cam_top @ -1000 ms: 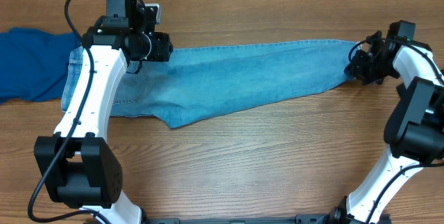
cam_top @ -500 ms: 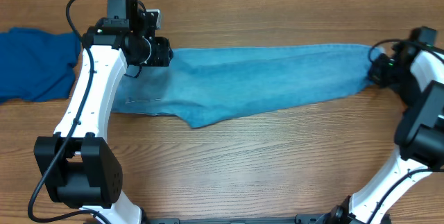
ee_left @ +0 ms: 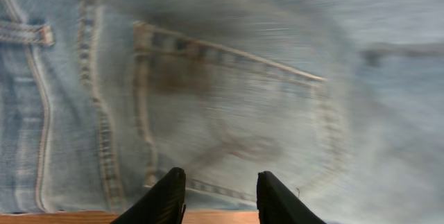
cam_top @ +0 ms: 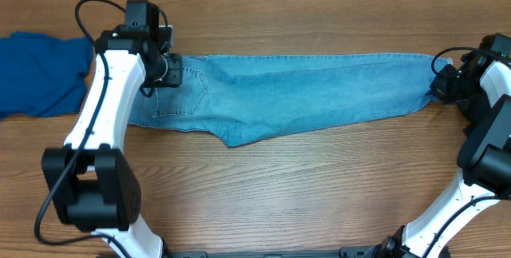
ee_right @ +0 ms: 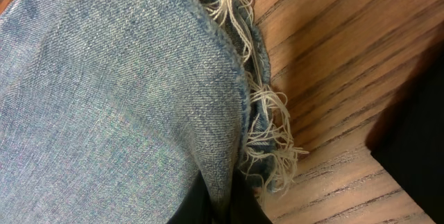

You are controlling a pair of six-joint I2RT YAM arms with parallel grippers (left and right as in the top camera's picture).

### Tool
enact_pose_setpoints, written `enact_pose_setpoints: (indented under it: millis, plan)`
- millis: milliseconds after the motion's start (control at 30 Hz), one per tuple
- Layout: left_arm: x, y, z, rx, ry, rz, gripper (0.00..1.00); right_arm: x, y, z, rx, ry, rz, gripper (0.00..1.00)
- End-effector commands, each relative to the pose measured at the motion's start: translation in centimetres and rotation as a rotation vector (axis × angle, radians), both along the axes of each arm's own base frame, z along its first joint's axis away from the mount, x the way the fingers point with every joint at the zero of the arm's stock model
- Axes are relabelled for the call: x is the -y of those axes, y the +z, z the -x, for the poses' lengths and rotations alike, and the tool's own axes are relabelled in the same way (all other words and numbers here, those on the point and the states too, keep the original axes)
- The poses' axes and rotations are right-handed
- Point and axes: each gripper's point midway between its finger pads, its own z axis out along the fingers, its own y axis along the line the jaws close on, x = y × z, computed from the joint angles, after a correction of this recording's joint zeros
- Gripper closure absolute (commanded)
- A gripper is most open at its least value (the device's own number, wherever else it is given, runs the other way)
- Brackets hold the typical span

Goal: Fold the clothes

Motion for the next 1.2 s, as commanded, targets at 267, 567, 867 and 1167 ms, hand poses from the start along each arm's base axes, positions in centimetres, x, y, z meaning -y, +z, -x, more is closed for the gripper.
enact_pose_setpoints:
  millis: [267,567,867,1167]
  plan:
    - [-7.2,-11.0,-1.6,-0.139,0.226,0.035,0.70,1.5,-0.9,1.3,-0.059,-0.039,0.045,0.96]
    - [-11.1,-14.1,2.0,-0.287,0.338,0.037,0.76,4.0,-1.0,3.3,-0.090,-0.103,0.057,0.96]
    - [-12.1,-14.0,3.3,-0.331,0.362,0.019,0.76,7.6,0.0,4.6,-0.087,-0.181,0.081,0.96]
    - [-11.5,-14.0,3.3,-0.335,0.363,0.043,0.75,7.1,9.2,-0.9,0.147,-0.107,0.053,0.41]
